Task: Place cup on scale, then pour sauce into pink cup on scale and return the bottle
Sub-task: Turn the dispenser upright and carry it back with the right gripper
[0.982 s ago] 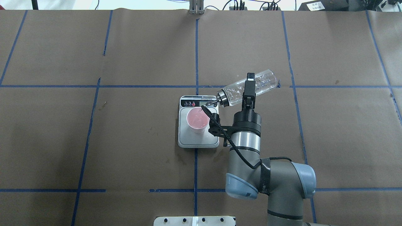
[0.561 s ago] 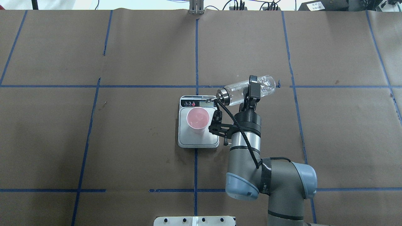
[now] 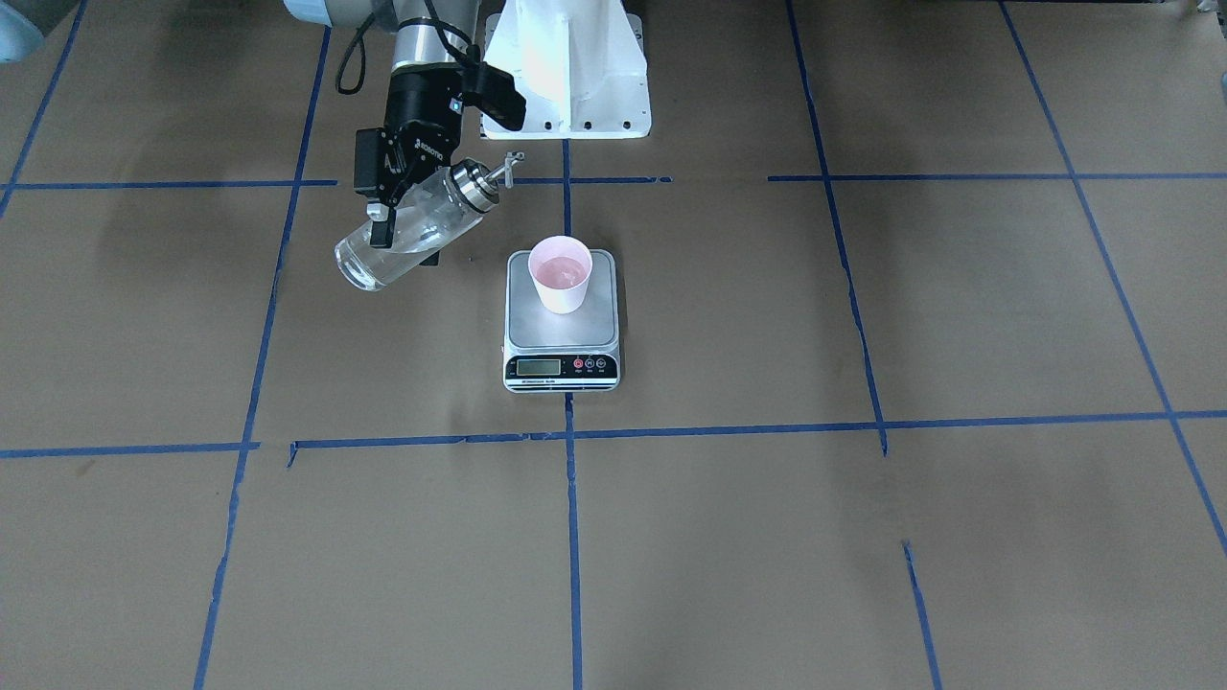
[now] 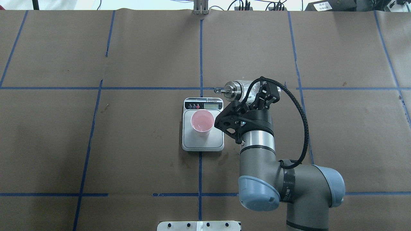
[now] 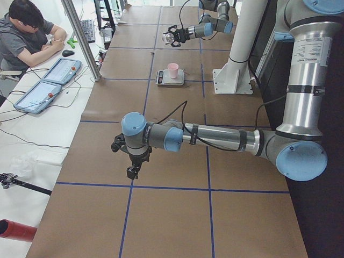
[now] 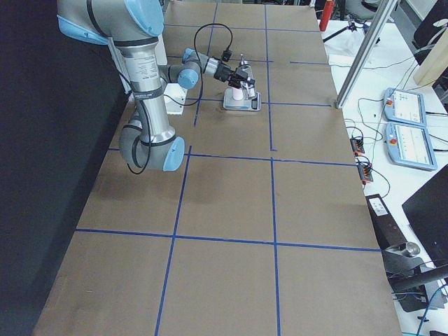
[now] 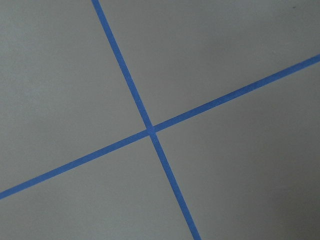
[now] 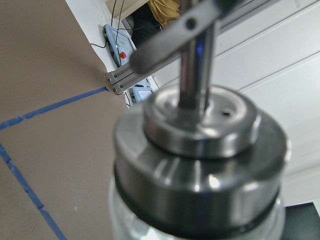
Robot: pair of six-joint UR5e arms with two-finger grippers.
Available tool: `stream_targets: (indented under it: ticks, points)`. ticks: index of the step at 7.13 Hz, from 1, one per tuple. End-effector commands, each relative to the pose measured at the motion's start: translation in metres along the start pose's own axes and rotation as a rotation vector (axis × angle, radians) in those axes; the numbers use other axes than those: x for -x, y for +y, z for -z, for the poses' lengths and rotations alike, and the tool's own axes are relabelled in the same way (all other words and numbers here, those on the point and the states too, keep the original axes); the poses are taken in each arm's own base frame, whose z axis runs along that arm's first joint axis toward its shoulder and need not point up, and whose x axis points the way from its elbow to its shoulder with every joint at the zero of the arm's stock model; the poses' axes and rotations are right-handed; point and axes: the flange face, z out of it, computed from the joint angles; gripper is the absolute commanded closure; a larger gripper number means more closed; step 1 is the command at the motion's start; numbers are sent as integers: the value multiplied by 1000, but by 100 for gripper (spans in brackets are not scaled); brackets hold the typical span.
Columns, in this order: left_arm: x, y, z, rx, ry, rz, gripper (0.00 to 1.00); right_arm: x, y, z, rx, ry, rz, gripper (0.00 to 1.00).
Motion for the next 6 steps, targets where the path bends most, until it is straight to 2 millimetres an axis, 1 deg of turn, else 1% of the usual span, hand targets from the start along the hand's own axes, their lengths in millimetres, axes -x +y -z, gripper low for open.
stream_targets:
  ticks: [1,2,3,4,5,6]
  points:
    - [0,-1,3,-6,-2,0,0,-9,2,6,24,-56,-179,100]
    - [-1,-3,5,-10,-3,-3,0,-10,7,6,40,-74,-182,100]
    - [-4,-4,9,-17,-5,-8,0,-7,37,-3,84,-78,-203,100]
    - [-6,-5,11,-20,-5,-12,0,-15,44,-1,94,-72,-402,100]
    - [-5,-5,11,-22,-6,-12,0,-25,32,4,89,-84,-488,100]
    - [-6,-5,12,-23,-6,-12,0,-39,31,-6,127,-100,-515,100]
